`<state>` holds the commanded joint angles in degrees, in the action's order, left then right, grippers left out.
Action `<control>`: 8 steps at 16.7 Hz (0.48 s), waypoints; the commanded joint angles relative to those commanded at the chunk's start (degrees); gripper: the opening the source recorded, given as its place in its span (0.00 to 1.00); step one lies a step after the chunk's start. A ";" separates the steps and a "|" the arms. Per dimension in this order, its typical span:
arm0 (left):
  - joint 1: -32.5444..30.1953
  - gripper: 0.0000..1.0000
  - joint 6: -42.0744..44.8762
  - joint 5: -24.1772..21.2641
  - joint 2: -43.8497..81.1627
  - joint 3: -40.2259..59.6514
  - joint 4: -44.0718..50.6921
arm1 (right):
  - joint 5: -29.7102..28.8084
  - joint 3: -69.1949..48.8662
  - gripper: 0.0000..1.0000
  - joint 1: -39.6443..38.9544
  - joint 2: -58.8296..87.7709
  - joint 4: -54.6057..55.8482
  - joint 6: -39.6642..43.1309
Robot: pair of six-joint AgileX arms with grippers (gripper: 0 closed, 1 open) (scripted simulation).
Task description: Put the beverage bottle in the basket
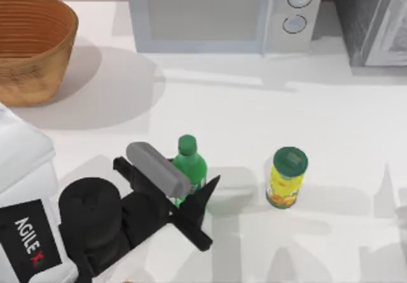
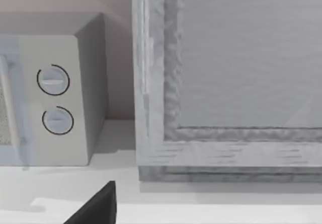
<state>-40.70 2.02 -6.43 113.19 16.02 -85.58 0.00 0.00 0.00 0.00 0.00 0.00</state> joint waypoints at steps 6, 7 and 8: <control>0.00 0.00 0.00 0.00 0.00 0.00 0.00 | 0.00 0.00 1.00 0.00 0.00 0.00 0.00; 0.00 0.00 0.00 0.00 0.00 0.00 0.00 | 0.00 0.00 1.00 0.00 0.00 0.00 0.00; 0.00 0.00 0.00 0.00 0.00 0.00 0.00 | 0.00 0.00 1.00 0.00 0.00 0.00 0.00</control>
<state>-40.70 2.02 -6.43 113.19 16.02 -85.58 0.00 0.00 0.00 0.00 0.00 0.00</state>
